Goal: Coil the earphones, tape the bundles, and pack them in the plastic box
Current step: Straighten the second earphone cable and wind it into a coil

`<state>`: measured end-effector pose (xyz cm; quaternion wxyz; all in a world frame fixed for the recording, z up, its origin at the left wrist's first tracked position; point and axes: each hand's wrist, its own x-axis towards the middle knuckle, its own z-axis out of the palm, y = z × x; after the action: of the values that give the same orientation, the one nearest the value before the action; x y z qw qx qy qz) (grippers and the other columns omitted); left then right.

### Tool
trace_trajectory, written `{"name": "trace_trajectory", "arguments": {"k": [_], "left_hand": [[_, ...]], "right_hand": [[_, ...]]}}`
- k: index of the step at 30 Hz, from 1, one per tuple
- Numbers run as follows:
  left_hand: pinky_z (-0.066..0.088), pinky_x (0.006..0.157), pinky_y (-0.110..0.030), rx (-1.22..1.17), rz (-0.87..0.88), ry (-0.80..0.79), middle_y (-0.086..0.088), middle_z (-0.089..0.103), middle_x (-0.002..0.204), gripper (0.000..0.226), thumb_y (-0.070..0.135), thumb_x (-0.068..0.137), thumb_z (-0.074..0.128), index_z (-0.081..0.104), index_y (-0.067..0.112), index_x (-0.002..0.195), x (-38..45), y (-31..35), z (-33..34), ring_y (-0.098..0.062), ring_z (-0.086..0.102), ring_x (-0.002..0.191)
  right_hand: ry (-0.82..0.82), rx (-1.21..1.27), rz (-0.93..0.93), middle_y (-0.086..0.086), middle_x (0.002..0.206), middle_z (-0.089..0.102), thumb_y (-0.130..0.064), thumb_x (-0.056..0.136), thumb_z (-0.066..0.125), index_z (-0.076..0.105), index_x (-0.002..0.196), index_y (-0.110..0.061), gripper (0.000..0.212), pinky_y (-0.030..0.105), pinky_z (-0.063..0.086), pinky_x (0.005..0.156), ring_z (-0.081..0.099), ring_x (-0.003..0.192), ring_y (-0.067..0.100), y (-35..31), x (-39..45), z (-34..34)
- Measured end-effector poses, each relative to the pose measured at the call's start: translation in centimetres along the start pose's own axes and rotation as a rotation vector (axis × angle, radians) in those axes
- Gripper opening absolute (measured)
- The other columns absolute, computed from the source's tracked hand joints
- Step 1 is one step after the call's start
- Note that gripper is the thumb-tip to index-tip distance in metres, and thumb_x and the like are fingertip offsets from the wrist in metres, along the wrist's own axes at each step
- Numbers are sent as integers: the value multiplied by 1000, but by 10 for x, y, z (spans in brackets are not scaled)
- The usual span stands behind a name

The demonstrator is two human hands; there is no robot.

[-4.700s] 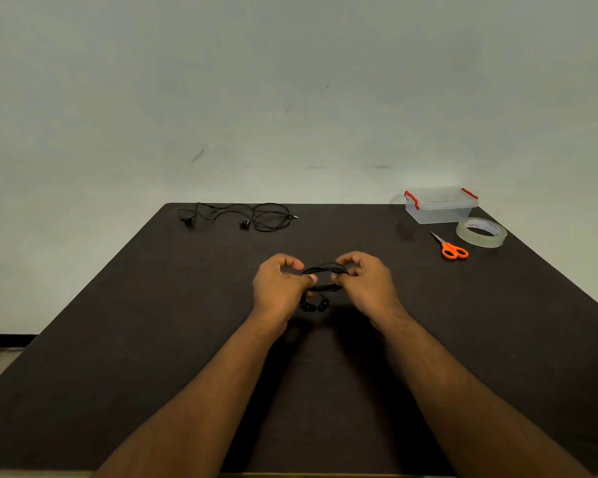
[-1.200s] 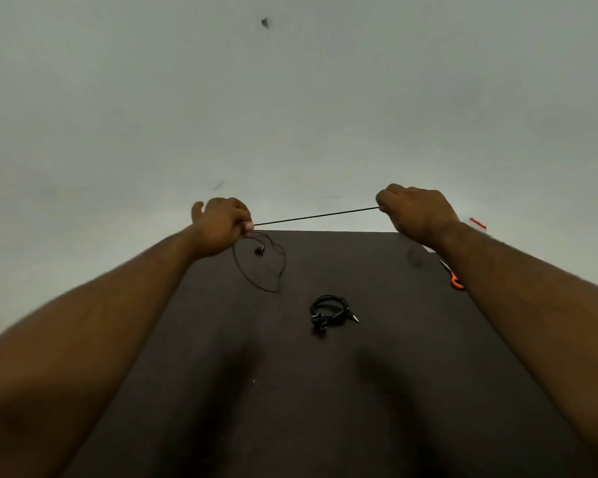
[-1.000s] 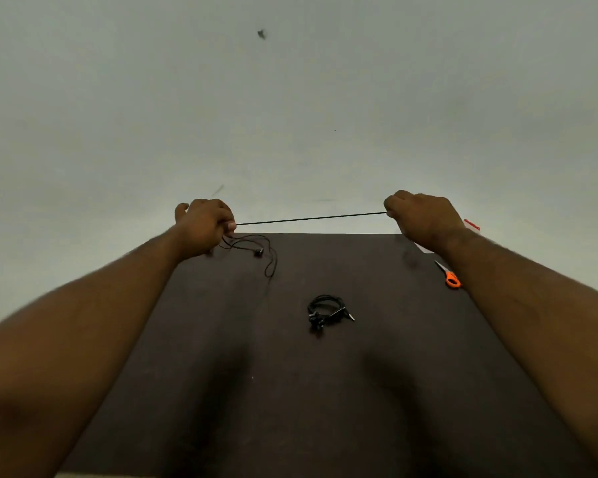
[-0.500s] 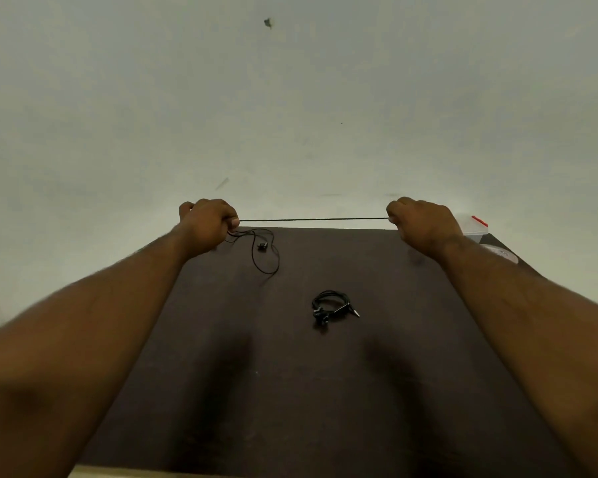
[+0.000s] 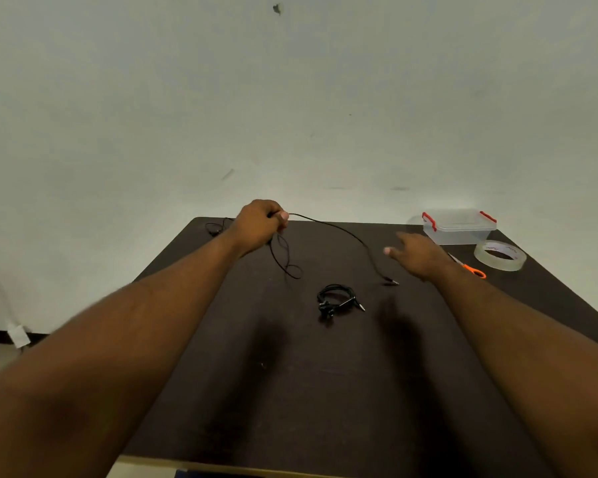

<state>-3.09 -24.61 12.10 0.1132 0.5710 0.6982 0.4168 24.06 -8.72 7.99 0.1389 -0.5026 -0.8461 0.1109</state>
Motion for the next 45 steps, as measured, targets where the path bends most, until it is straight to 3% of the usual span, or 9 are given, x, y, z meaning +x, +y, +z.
{"name": "trace_trajectory", "arguments": {"k": [3,7,15,20,25,30,38,41,45], "left_hand": [[47,68,-25,59,21,-106,2,66,68,22,22,97,54,66,11,82,4,10,12,-6,61,64],[41,55,-23,35,41,-125,-3,63,61,24,23,95,58,71,6,86,9,27,22,-10,54,53],[35,42,-13,11,36,-206,-1,57,57,27,28,95,58,71,9,81,10,39,15,-2,46,43],[45,65,-31,191,70,-237,1,63,71,26,23,97,51,66,17,77,12,23,-5,-18,55,64],[28,94,-30,597,113,-46,25,56,66,30,16,98,42,60,29,77,8,-7,-37,-2,52,71],[27,94,-29,621,80,38,22,57,61,38,22,100,42,55,35,66,13,-32,-56,-12,52,76],[37,69,-25,311,110,43,14,57,69,22,22,97,52,67,19,81,2,-5,-38,-5,51,63],[38,64,-17,254,157,17,9,63,84,20,17,96,52,69,15,87,5,16,-24,-3,54,73],[40,69,-23,294,230,-48,3,66,92,20,21,96,52,70,12,95,12,43,0,-12,58,81]], "right_hand": [[-34,542,-141,1,143,44,-26,94,60,37,146,-18,58,26,49,48,65,62,23,-52,-10,-12],[-154,929,-265,7,131,54,2,90,60,48,138,-14,52,35,61,72,71,79,27,-110,-19,-20],[46,739,-370,11,79,72,-1,82,70,73,85,-2,5,29,60,70,70,73,23,-111,-16,-19],[187,426,-399,4,72,69,-5,83,68,73,84,-7,5,29,54,70,65,62,15,-75,-7,-36],[284,299,-349,8,80,71,-4,83,67,73,84,-5,6,29,50,75,63,69,18,-25,-3,-59],[309,280,-296,2,71,65,-4,83,65,73,85,-5,7,24,44,71,61,68,18,-11,-1,-69],[269,414,-107,7,83,66,-2,86,60,71,98,-6,16,40,59,71,66,65,25,-3,3,-46],[99,607,5,3,117,55,-8,93,54,39,144,-32,58,39,60,56,62,80,23,-25,-8,-45],[-32,750,-168,-7,160,13,-11,98,44,15,147,-48,68,38,61,58,68,96,29,-81,-31,-50]]}}
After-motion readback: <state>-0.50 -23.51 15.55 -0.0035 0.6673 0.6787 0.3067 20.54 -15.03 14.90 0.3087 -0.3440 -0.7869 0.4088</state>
